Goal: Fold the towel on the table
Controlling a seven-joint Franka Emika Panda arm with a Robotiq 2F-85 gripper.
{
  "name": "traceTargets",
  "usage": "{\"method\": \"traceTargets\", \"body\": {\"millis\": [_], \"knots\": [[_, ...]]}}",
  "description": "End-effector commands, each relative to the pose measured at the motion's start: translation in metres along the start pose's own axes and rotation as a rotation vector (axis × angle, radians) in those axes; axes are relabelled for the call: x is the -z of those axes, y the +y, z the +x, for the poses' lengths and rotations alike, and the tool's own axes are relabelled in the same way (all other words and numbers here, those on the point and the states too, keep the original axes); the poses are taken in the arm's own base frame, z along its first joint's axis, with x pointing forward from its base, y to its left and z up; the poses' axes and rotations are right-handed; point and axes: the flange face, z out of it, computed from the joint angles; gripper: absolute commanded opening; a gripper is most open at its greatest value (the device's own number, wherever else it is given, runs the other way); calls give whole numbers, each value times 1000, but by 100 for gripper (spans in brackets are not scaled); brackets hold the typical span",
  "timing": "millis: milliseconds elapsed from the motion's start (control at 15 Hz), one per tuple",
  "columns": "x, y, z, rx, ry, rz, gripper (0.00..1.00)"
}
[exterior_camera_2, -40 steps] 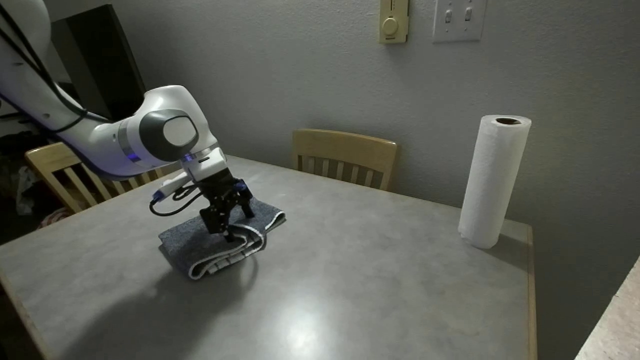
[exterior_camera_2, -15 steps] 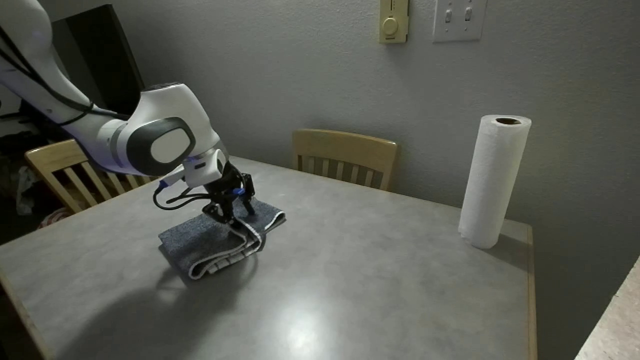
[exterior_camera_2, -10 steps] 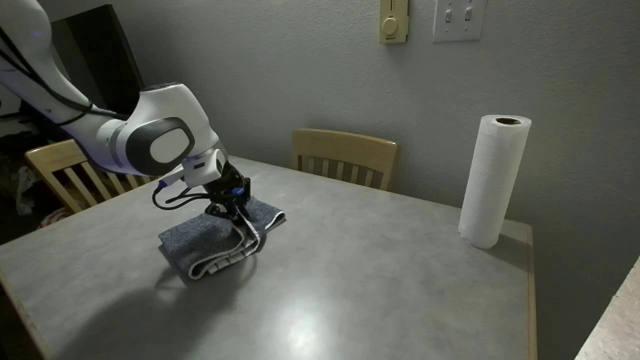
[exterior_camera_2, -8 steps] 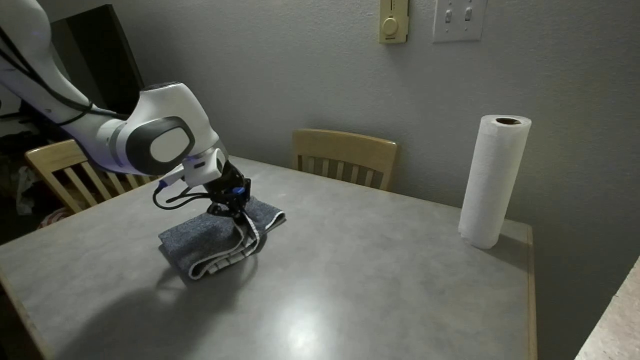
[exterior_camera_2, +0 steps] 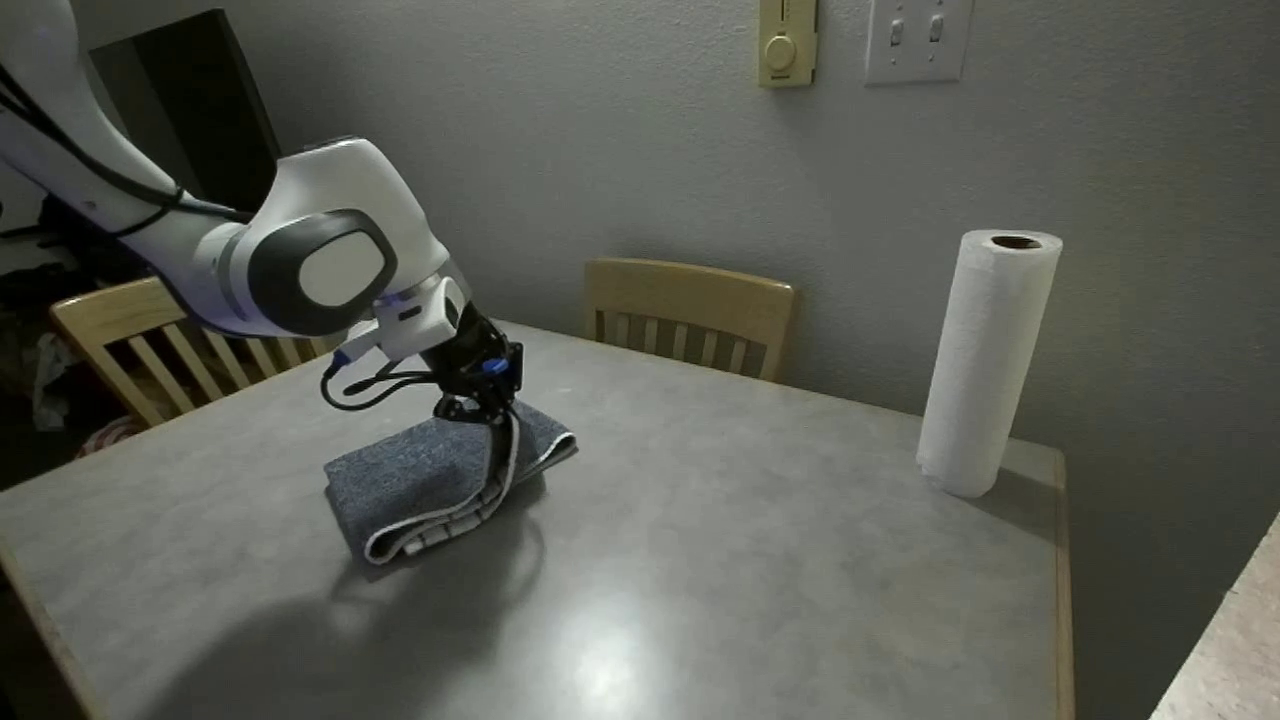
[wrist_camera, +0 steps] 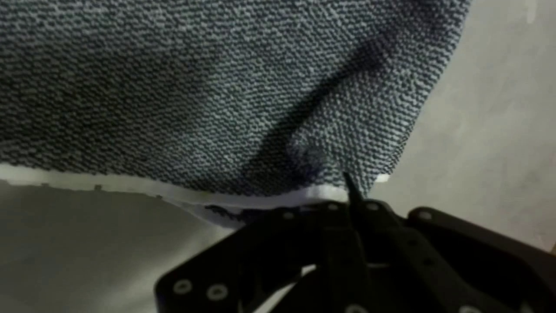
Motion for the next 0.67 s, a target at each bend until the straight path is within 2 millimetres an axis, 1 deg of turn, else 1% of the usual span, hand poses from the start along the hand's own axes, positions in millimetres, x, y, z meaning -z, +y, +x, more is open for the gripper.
{"method": "traceTargets", "body": {"millis": [0,67,133,200,267,467,600], "knots": [[10,7,14,8,-18,41,1],[7,6,15,16,-30,50,4],[2,5,15,22,-40,55,5],[-2,5,15,28,-50,57,10],[-5,5,15,34,-60,56,26],[-14,5,19,35,-59,41,44],[-14,4,23,39,-25,27,59]]}}
